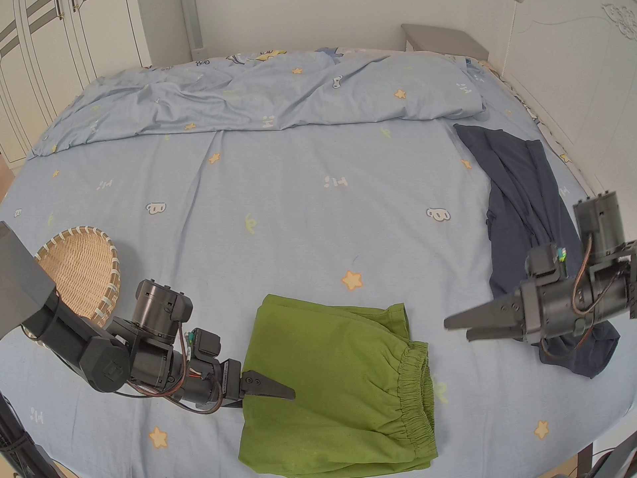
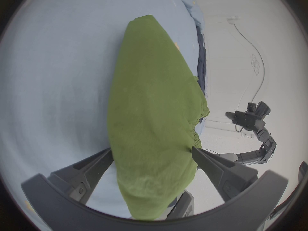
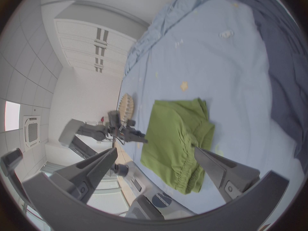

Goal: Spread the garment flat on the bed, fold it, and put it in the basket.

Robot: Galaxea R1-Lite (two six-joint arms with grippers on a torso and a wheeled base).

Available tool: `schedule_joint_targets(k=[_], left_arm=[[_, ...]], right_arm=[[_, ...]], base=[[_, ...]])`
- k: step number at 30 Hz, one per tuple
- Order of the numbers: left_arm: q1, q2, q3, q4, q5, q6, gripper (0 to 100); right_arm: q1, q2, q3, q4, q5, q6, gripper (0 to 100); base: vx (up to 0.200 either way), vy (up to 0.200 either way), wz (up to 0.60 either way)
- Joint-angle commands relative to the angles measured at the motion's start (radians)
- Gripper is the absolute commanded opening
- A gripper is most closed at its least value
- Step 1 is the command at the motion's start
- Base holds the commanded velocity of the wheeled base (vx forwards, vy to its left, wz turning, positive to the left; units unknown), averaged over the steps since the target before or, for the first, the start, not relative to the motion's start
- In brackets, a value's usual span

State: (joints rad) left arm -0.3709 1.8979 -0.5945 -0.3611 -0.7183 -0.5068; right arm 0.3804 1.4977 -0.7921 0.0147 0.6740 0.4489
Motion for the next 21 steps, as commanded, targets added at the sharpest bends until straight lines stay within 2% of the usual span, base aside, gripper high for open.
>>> schedule_joint_targets(k=[1,8,12,15,19,20,21], left_arm=[[-0.033,0.067,0.022,-0.072,0.016,-0.002,100],[-0.083,0.096,0.022,-0.114,0.119,-0.021,100],[-0.108,0.093,0.015,-0.128,0.119,-0.061,100],[-0.151,0.098,0.025,-0.211,0.131,-0.105,100],[-0.155,0.101,0.048,-0.297,0.129,-0.16,100],[-0.157,0.106,0.053,-0.311,0.128,-0.16,0],[-0.158,0.113,0.058,-0.32,0.129,-0.159,0]], right_arm=[[-0.067,-0.099,-0.09,0.01,0.007,0.039,100],[-0.127,-0.108,-0.154,0.05,0.064,0.045,100],[-0.132,-0.106,-0.147,0.05,0.064,0.043,100],[-0.133,-0.102,-0.142,0.048,0.064,0.043,100],[-0.132,-0.1,-0.142,0.048,0.064,0.043,100],[-0.132,-0.099,-0.142,0.048,0.064,0.043,100],[-0.132,-0.099,-0.142,0.048,0.064,0.043,100]], base=[[0.0,0.0,0.0],[0.0,0.0,0.0],[0.0,0.0,0.0],[0.0,0.0,0.0],[0.0,0.0,0.0],[0.0,0.0,0.0],[0.0,0.0,0.0]])
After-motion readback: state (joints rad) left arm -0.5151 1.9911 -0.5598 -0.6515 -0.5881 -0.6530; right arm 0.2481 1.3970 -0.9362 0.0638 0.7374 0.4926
